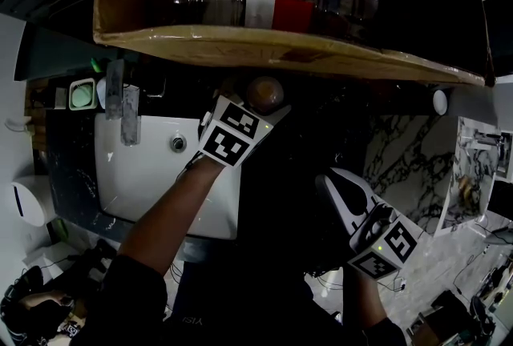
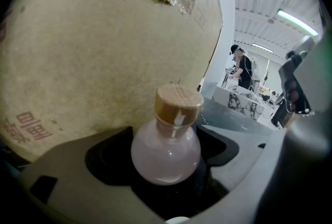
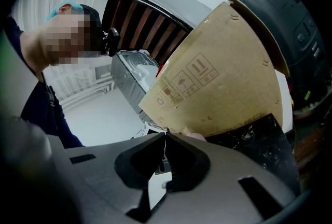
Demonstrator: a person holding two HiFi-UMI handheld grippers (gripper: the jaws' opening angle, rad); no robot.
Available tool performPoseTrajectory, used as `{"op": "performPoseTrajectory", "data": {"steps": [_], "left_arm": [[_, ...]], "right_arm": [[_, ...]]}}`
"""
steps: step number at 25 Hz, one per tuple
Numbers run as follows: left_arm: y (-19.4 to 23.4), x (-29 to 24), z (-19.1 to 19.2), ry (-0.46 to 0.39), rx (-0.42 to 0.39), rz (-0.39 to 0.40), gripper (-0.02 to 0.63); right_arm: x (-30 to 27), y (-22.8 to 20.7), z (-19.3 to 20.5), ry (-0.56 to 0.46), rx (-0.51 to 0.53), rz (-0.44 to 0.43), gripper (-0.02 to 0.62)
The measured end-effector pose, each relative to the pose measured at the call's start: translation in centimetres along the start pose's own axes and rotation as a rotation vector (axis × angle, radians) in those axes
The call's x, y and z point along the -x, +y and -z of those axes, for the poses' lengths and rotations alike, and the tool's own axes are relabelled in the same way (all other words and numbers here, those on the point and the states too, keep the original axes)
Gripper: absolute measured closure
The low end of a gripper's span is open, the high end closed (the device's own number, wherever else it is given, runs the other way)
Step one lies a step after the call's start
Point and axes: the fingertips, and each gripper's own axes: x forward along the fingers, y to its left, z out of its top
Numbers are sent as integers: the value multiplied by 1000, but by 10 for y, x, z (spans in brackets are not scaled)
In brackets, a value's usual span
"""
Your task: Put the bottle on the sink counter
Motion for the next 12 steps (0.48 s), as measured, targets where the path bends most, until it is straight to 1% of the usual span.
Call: {"op": "performPoseTrajectory", "data": {"steps": [12], "left_arm": [[1,-1,0,-4,-2,-19,218]], "right_arm": [[-1,3,-1,0,9,3,569]]}}
